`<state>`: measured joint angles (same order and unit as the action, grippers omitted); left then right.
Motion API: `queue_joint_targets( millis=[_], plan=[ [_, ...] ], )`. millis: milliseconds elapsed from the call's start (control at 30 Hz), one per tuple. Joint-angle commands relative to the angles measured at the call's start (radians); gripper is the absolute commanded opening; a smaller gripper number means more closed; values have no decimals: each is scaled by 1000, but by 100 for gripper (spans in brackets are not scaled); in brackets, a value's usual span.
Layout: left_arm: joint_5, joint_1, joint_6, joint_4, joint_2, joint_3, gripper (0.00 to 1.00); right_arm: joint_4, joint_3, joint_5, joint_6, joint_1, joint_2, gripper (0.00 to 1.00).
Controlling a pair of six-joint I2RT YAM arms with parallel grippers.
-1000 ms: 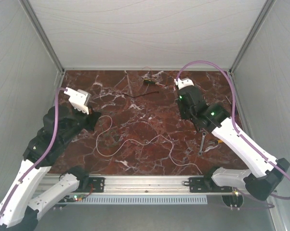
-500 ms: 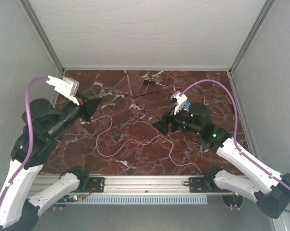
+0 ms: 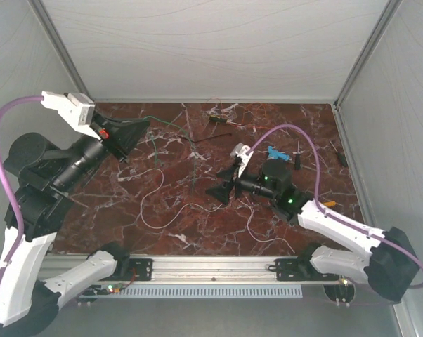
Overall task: Zip-tie the wires
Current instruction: Straighten the cable at the center of the board.
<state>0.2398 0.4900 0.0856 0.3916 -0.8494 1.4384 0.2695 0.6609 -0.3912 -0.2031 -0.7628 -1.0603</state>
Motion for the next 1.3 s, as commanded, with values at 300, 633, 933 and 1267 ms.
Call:
queue_joint_targets(
  millis=[300,633,933,1267],
  plan=[
    [116,-2,49,-124,-65,134,0,583,-144,-194,389,-49,-169,73],
    [141,-2,33,-129,-68,140,0,522,-93,-303,446,-71,-202,74],
    [147,-1,42,-161,-82,143,0,554,-47,-288,435,-164,-285,73],
    [140,-2,37,-157,-88,166,0,635,-61,-225,398,-191,-380,9]
  ],
)
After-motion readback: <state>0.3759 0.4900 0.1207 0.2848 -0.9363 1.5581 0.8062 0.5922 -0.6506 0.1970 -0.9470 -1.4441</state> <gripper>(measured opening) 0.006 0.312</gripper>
